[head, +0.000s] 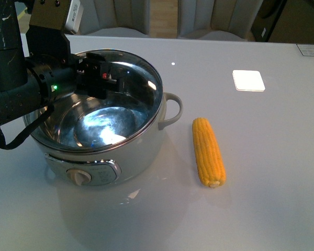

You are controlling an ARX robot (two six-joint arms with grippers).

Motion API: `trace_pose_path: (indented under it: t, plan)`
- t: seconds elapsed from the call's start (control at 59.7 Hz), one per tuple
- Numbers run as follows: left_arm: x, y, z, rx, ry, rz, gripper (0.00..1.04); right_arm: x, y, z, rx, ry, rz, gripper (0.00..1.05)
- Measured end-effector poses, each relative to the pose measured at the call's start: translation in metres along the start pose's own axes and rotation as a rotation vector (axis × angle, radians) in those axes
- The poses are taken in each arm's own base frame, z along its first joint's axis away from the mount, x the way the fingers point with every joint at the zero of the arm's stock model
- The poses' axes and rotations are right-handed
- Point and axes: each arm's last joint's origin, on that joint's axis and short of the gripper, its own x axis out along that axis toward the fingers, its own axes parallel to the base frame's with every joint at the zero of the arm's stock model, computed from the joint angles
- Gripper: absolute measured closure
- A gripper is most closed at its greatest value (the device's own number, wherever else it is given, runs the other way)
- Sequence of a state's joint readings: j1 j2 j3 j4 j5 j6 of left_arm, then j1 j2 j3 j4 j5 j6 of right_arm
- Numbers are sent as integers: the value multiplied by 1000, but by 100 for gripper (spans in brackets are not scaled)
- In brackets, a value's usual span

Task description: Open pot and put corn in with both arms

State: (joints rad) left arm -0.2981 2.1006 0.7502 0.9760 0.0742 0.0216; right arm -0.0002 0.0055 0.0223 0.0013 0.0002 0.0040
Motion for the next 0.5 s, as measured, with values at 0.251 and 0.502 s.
trace_pose_path:
  t: [0.251,0.502]
  plan:
    - [1,-1,1,0,0,7,62,0,0,0,0,0,0,9]
    - [1,-1,4,2,10,14,62,0,0,0,0,0,0,9]
